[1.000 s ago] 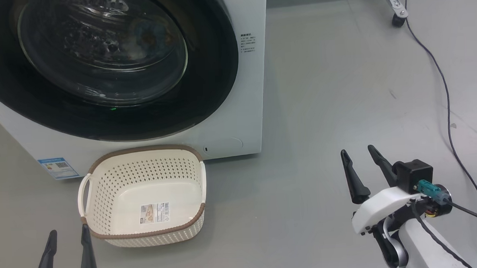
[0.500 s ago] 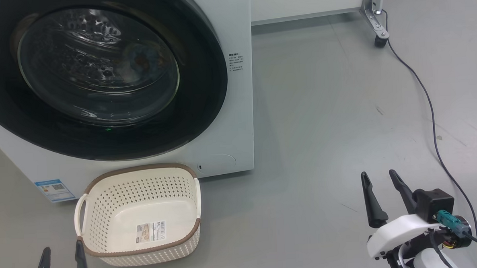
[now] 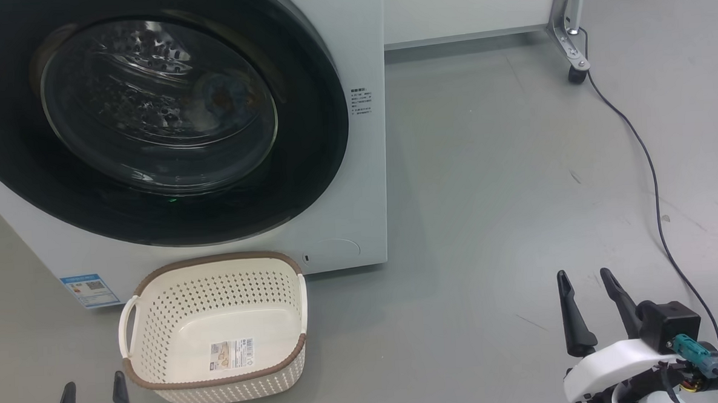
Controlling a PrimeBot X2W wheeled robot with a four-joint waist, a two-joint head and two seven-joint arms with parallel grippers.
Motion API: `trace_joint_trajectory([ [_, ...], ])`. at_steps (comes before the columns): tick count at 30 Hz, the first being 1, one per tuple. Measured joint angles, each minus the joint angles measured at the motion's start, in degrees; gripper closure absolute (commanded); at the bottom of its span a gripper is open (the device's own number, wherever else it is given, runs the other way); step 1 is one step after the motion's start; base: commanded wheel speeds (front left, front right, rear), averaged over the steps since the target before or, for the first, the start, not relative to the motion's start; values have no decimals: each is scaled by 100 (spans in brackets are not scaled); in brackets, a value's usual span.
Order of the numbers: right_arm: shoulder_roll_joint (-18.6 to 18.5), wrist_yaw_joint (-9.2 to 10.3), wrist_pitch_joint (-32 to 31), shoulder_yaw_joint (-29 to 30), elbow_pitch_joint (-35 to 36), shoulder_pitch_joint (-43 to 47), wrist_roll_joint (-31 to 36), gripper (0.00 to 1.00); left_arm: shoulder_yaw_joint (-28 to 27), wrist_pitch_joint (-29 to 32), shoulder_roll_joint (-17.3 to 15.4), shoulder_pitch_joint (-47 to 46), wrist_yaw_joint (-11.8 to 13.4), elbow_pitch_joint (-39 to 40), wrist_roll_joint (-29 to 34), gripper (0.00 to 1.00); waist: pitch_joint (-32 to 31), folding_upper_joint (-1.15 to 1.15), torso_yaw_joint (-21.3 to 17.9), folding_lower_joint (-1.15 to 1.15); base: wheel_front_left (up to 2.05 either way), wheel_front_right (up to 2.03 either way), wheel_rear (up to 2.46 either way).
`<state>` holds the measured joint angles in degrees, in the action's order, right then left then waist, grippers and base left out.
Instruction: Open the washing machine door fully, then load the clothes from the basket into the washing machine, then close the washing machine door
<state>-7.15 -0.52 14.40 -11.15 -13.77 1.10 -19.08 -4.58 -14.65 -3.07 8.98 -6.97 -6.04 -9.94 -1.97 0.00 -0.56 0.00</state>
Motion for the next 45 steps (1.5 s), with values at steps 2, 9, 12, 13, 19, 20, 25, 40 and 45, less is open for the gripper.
trace_joint_trajectory([
  [2,18,0,0,13,38,46,2,0,-7,0,1,9,0,0,0,0,-17,0,18,0,0,0,0],
  [9,87,-8,0,40,141,161,56,0,-7,0,8,41,0,34,52,0,-50,0,85,0,0,0,0],
  [12,107,-11,0,53,170,214,97,0,-1,0,19,81,0,36,53,0,-58,0,110,0,0,0,0],
  [13,115,-18,0,63,183,224,98,0,0,0,20,88,0,38,53,0,-59,0,116,0,0,0,0],
  [19,133,-49,0,103,234,266,146,0,33,0,22,102,0,47,109,0,-58,0,149,0,0,0,0],
  [20,138,-51,0,108,242,291,146,100,60,0,23,112,0,43,108,100,-57,0,154,0,0,0,0],
  [25,234,-48,-3,70,-63,474,145,100,118,2,174,125,0,-277,108,100,-57,0,155,0,0,0,0],
  [40,289,-102,-257,287,-130,505,-831,100,-122,427,203,-127,0,-658,-877,100,-19,0,134,0,0,0,0],
  [45,311,-137,-365,367,-133,454,-1236,100,-123,587,202,-186,0,-715,-1314,100,-7,0,132,0,0,0,0],
])
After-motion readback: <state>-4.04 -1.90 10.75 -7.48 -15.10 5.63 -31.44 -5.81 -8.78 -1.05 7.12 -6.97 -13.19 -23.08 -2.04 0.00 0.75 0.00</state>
